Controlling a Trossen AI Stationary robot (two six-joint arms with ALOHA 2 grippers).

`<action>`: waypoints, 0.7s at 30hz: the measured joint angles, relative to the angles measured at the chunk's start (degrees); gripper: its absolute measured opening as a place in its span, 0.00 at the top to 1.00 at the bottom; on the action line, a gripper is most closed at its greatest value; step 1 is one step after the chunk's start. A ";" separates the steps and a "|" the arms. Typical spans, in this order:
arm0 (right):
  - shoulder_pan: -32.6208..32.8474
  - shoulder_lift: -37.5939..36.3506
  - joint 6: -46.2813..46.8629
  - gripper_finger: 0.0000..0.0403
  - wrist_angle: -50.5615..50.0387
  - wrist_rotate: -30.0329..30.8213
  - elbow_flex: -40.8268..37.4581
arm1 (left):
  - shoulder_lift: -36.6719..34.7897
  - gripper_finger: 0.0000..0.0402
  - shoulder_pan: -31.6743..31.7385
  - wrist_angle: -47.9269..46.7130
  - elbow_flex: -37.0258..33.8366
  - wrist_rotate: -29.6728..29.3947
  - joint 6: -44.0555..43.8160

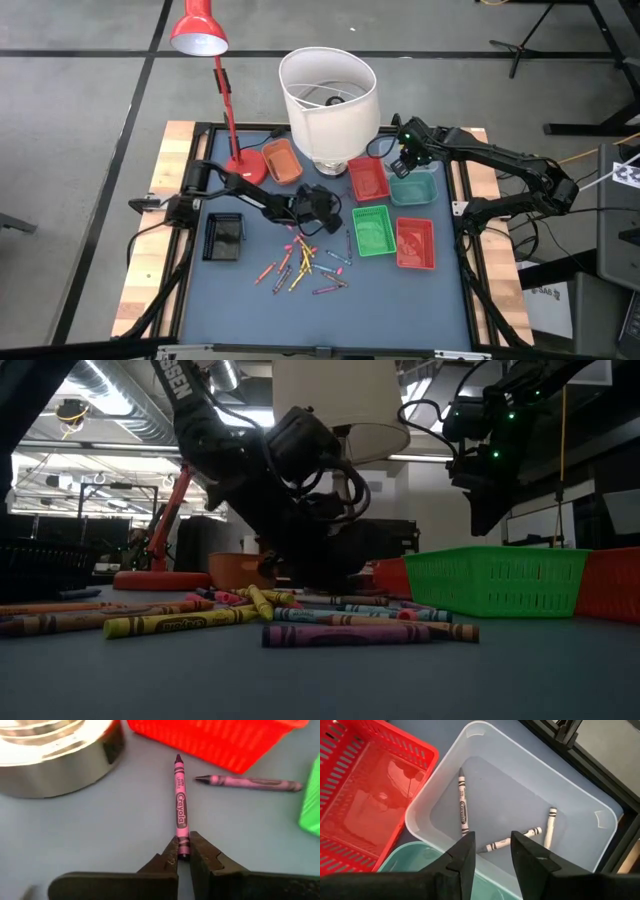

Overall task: Sort crayons
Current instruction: Put the violet crayon into the orange bin

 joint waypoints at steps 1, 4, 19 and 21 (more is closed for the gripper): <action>0.01 0.00 0.00 0.70 -0.04 -0.04 0.00 | -0.86 0.99 0.00 -1.79 -0.02 -0.12 0.04; 0.03 0.00 0.00 0.70 -0.01 0.04 0.00 | -4.17 0.98 -0.01 -6.53 -0.06 -0.01 -0.03; 1.75 0.00 -0.04 0.70 -0.30 -0.98 0.00 | -26.49 0.98 0.55 -33.92 0.13 2.58 3.70; 2.77 0.00 -0.03 0.70 -0.30 -0.98 0.00 | -29.02 0.98 1.33 -39.25 0.13 2.36 4.01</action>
